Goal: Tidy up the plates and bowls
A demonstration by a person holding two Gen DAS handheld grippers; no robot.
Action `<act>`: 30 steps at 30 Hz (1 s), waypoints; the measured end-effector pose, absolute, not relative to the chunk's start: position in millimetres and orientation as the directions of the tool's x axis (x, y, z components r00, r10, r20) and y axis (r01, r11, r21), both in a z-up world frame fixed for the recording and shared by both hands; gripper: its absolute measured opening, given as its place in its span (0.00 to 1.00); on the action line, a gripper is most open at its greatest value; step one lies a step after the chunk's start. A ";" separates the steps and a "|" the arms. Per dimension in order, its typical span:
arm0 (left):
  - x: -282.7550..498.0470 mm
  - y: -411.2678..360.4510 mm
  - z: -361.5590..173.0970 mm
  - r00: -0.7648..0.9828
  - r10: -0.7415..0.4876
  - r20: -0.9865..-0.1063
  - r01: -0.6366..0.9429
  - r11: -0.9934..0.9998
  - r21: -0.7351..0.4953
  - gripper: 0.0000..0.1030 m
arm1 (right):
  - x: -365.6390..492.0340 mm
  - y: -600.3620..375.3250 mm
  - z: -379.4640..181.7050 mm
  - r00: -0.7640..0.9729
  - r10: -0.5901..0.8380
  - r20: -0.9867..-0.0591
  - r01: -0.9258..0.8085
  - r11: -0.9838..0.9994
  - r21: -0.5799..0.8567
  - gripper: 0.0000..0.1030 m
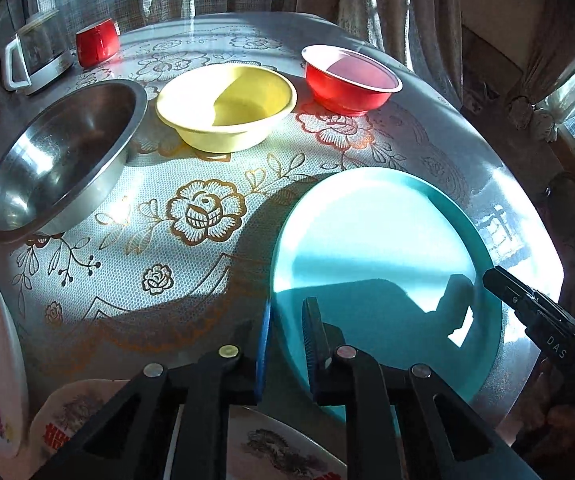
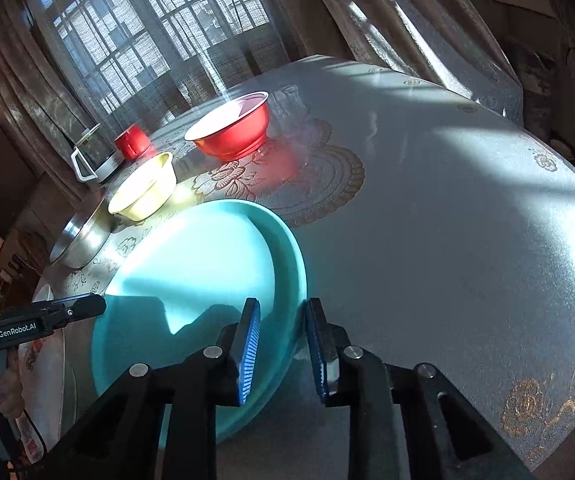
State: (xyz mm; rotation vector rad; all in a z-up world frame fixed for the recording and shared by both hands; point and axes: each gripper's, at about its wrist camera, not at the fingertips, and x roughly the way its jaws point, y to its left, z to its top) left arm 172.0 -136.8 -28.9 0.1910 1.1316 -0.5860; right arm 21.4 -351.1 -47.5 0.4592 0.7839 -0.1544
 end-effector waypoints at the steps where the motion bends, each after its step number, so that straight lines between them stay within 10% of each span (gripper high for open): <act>1: 174.7 -135.5 -31.7 0.291 -0.338 -0.895 0.525 0.838 -0.146 0.10 | 21.9 -351.2 -47.6 0.702 0.032 -0.711 0.301 0.892 0.338 0.18; 30: 195.1 -82.7 -34.6 0.408 -0.274 -0.871 0.410 0.907 -0.093 0.09 | 72.4 -303.9 -47.0 0.687 0.063 -0.724 0.208 0.938 0.279 0.15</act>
